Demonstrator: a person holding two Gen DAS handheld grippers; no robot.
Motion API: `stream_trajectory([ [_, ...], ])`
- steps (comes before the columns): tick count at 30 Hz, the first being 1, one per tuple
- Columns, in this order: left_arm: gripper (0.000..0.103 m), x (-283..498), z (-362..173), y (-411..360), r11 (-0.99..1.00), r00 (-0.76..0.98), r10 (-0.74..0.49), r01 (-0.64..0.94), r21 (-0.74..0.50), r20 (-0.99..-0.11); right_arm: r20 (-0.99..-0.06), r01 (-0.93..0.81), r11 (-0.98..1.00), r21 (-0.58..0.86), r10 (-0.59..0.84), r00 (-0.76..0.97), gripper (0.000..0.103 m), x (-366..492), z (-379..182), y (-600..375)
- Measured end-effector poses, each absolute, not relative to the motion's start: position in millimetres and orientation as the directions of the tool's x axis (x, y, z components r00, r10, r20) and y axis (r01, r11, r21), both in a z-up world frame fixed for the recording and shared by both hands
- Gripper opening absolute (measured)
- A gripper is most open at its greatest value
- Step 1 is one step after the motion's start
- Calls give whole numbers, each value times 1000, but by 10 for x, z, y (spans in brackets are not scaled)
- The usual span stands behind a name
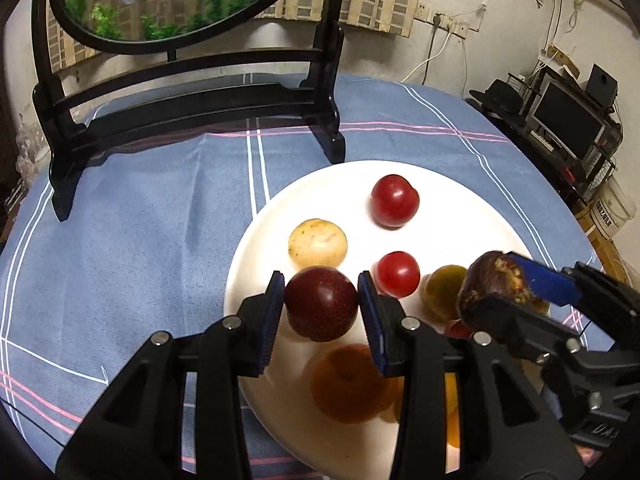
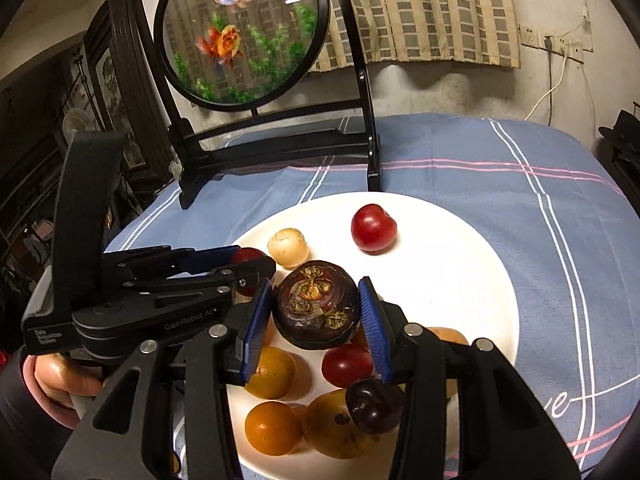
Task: Organize fruits
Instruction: 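Carry the plum and brown fruit onto the white plate with both tools, then open both tools and withdraw them toward the remaining fruits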
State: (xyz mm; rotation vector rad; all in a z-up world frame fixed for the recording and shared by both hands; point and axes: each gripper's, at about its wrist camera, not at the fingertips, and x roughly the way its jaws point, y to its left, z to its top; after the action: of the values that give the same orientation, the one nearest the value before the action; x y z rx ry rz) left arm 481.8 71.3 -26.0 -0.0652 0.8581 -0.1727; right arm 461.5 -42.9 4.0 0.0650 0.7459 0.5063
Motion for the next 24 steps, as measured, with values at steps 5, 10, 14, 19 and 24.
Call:
stream_trajectory([
  [5,41,4840,-263,712,985,600,-175,115,-132,-781,-651,-411,882,230,454,608,45,4652,-19,-391],
  [10,71,4663,-9,731,990,657,-140,107,-93,-741,-684,-419,878,233,454,571,54,4655,-33,-359],
  [14,88,4345,256,792,993,705,-113,93,-68,-700,-638,-428,876,220,461,616,60,4446,179,-426],
  [19,94,3849,351,915,991,734,-123,54,-124,-668,-600,-439,871,220,476,643,60,4050,306,-587],
  [24,94,3247,182,987,976,745,-164,28,-215,-646,-619,-434,875,214,465,633,60,3584,218,-746],
])
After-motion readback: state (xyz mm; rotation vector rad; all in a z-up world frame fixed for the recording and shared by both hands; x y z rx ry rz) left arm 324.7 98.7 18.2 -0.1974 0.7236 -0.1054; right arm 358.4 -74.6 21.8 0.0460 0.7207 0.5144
